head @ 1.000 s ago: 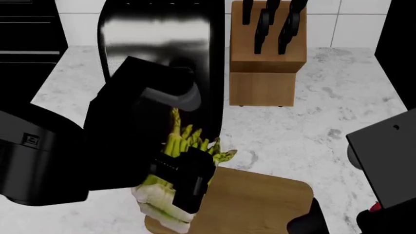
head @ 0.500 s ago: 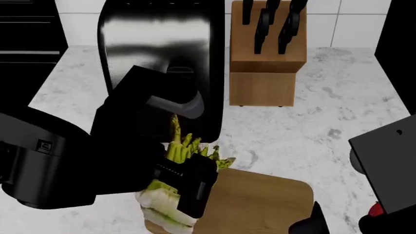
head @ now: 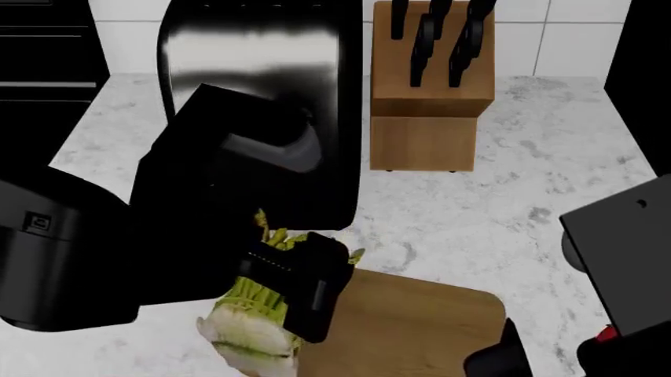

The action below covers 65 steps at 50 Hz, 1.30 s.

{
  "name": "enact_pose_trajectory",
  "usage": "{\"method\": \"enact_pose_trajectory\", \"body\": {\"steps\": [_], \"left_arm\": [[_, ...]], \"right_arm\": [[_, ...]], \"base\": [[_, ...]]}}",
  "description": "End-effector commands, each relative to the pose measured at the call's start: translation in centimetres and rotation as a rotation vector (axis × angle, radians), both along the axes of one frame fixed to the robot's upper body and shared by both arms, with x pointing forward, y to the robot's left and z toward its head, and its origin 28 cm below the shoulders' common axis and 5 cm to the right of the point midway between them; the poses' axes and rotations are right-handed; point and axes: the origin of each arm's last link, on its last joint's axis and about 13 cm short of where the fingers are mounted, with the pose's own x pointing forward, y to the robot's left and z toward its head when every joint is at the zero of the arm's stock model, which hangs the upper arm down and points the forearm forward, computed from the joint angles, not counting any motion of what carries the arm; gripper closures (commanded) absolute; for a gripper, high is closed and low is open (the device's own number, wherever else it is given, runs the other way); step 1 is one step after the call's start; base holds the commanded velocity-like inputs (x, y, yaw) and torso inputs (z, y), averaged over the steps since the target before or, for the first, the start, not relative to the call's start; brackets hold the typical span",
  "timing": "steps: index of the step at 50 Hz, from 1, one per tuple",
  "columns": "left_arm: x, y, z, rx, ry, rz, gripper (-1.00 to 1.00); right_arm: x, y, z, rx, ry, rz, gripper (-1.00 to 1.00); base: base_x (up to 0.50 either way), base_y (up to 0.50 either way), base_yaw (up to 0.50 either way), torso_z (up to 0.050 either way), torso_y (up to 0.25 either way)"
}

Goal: Clear the non-vegetable object off the cutting board and place the vegetables onto it.

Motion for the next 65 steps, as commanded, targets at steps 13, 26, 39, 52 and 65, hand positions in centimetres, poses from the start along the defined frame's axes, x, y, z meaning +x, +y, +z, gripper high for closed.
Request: {"method": "enact_pose_trajectory", "body": {"steps": [13,26,39,52,65], "left_arm": [[-2.8,1.2,2.6,-0.032,-0.05,-0.036,-1.0],[-4.9,2.0,4.5,-0.068,-0.095,-0.064,-1.0],[-6.0,4.1,6.2,-0.112,-0.178,-0.04,-1.0],[-6.0,6.5,6.6,-0.149,-0.209,0.012,-1.0],[-5.8,8.1,7.7,-0.163,-0.335,0.038,-1.0]], "right_arm": [[-0.4,0.2,0.7,-0.01,-0.019,0.004,-1.0],[-0.9,0.4,1.2,-0.017,-0.023,0.011,-1.0],[-1.3,1.2,1.9,-0.035,-0.021,0.048,-1.0],[-1.7,2.5,2.8,-0.018,-0.02,0.129,-1.0],[-2.3,5.0,3.8,-0.068,-0.013,0.255,-1.0]], "base": [[0.0,0.0,0.0,0.0,0.0],[0.0,0.0,0.0,0.0,0.0],[0.0,0.0,0.0,0.0,0.0],[0.0,0.0,0.0,0.0,0.0],[0.0,0.0,0.0,0.0,0.0]]}}
